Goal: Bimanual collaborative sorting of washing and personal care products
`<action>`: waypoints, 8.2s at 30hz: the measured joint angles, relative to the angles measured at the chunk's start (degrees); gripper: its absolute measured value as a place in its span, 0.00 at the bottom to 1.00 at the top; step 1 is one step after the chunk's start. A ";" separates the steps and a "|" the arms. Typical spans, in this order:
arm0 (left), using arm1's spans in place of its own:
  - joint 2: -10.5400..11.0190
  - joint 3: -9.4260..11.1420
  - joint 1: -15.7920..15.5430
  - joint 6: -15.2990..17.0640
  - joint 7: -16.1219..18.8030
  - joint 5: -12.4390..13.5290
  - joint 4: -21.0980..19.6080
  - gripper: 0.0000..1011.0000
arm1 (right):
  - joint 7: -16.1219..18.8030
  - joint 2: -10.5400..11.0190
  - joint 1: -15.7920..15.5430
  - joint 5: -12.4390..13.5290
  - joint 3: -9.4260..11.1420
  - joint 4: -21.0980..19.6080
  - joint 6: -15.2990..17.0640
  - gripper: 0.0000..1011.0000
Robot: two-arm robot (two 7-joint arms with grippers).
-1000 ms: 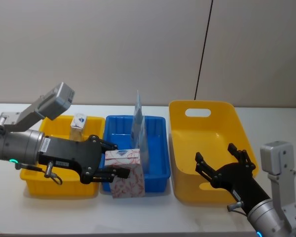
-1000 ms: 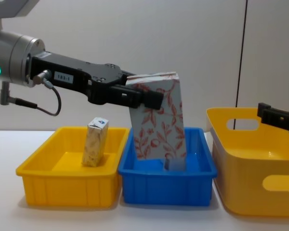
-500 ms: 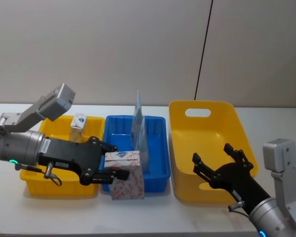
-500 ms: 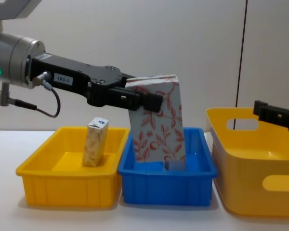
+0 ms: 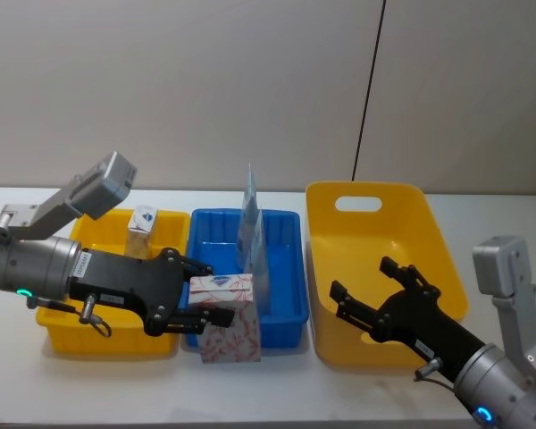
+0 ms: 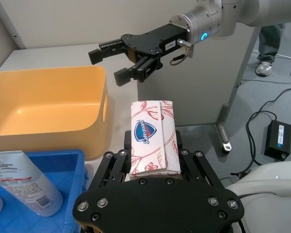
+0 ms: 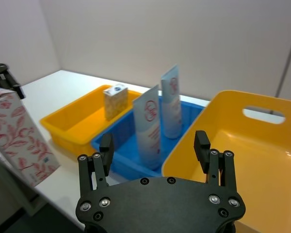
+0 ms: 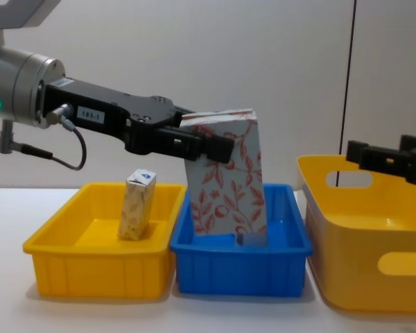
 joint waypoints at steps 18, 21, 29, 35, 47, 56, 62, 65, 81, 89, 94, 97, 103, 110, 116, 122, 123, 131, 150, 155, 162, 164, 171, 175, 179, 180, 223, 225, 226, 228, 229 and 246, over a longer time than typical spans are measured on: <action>0.00 0.08 -0.06 0.01 -0.05 0.01 0.04 0.38 | 18.16 5.45 9.91 6.34 -3.24 9.02 2.66 0.99; 0.00 0.08 -0.05 0.01 -0.05 0.01 0.04 0.38 | 21.79 6.21 12.14 7.10 -4.05 11.38 2.80 0.99; 0.01 0.08 -0.05 0.01 -0.04 0.01 0.04 0.38 | 30.88 7.82 18.27 8.25 -6.47 17.90 2.69 0.99; -0.01 0.08 -0.05 0.00 -0.04 0.02 0.04 0.38 | 39.67 8.68 24.00 8.43 -9.39 24.92 1.66 0.99; 0.00 0.08 -0.05 0.00 -0.04 0.01 0.04 0.38 | 52.23 8.36 32.12 7.50 -14.05 34.78 -1.77 0.99; 0.00 0.07 -0.05 0.00 -0.04 0.01 0.04 0.38 | 57.81 7.69 35.17 7.24 -16.25 37.85 -4.20 0.99; 0.00 0.07 -0.05 0.00 -0.04 0.01 0.04 0.38 | 59.34 7.37 35.79 7.34 -17.07 38.03 -5.40 0.99; 0.00 0.07 -0.05 0.00 -0.04 0.01 0.04 0.38 | 59.60 7.26 35.87 7.38 -17.31 37.99 -5.75 0.99; 0.00 0.07 -0.05 0.00 -0.04 0.01 0.04 0.38 | 58.65 5.20 36.09 7.06 -19.29 37.28 -7.72 0.99; 0.00 0.08 -0.05 0.00 -0.04 0.01 0.04 0.38 | 57.25 3.82 36.25 6.41 -20.41 37.25 -8.43 0.99; 0.00 0.07 -0.05 0.00 -0.04 0.01 0.04 0.38 | 56.07 2.77 36.35 5.86 -21.17 37.32 -8.83 0.99; 0.00 0.08 -0.05 0.01 -0.04 0.01 0.04 0.38 | 55.29 2.19 36.42 5.51 -21.56 37.36 -9.01 0.99; 0.00 0.07 -0.05 0.01 -0.04 0.01 0.04 0.38 | 53.69 0.87 36.56 4.74 -22.61 37.48 -9.34 0.99; 0.00 0.07 -0.05 0.01 -0.04 0.01 0.04 0.38 | 51.60 -0.30 36.69 3.73 -23.51 37.57 -9.62 0.98; -0.01 0.08 -0.05 0.01 -0.04 0.01 0.03 0.38 | 49.06 -1.53 36.78 2.67 -24.27 37.81 -10.26 0.82; 0.00 0.07 -0.05 0.01 -0.04 0.01 0.03 0.38 | 46.84 -2.37 36.90 2.02 -24.69 38.11 -10.48 0.63; 0.00 0.07 -0.05 0.01 -0.04 0.01 0.04 0.38 | 46.65 -2.44 36.92 1.96 -24.74 38.15 -10.50 0.61; 0.06 0.04 -0.05 0.00 0.05 0.02 0.04 0.38 | 45.14 -2.93 37.09 1.73 -25.02 38.43 -10.75 0.37; 0.00 0.09 -0.05 0.00 -0.06 -0.04 0.03 0.87 | 44.25 -1.53 36.54 3.25 -24.77 36.76 -11.07 0.37; 0.00 0.08 -0.05 0.01 -0.06 -0.03 0.03 0.98 | 44.68 0.03 35.65 4.13 -24.36 34.94 -10.91 0.37; 0.00 0.07 -0.05 0.00 -0.05 0.00 0.04 0.99 | 45.22 2.75 34.10 5.52 -23.51 32.19 -10.48 0.37; 0.00 0.08 -0.05 0.01 -0.05 0.01 0.04 0.99 | 45.29 3.70 33.54 5.98 -23.15 31.36 -10.33 0.37; 0.00 0.07 -0.05 0.00 -0.04 0.01 0.04 0.99 | 45.00 6.56 31.84 7.50 -21.71 29.24 -9.95 0.37; 0.00 0.07 -0.05 0.01 -0.04 0.01 0.04 0.99 | 44.43 7.92 31.10 8.28 -20.86 28.61 -9.83 0.37; 0.00 0.07 -0.05 0.01 -0.04 0.01 0.04 0.99 | 43.61 9.01 30.61 9.00 -19.90 28.29 -9.77 0.37; 0.00 0.08 -0.05 0.01 -0.04 0.01 0.04 0.99 | 43.18 9.34 30.48 9.25 -19.54 28.27 -9.74 0.37; 0.00 0.08 -0.05 0.01 -0.04 0.01 0.04 0.99 | 14.64 3.52 34.87 3.93 -14.67 40.46 -7.04 0.37; 0.00 0.08 -0.05 0.01 -0.04 0.00 0.04 0.99 | 12.42 2.76 35.15 3.28 -14.54 41.19 -6.72 0.37; 0.00 0.08 -0.05 0.01 -0.04 0.01 0.04 0.99 | 11.75 2.42 35.27 3.07 -14.49 41.54 -6.62 0.37; 0.00 0.08 -0.05 0.01 -0.04 0.01 0.04 0.99 | 9.70 1.65 35.52 2.38 -14.37 42.21 -6.31 0.37; 0.00 0.08 -0.05 0.01 -0.04 0.01 0.04 0.99 | 8.76 1.29 35.65 2.15 -14.32 42.43 -6.21 0.37; 0.00 0.07 -0.05 0.01 -0.04 0.01 0.04 0.99 | -7.95 -5.82 38.00 -2.51 -13.35 48.73 -3.88 0.37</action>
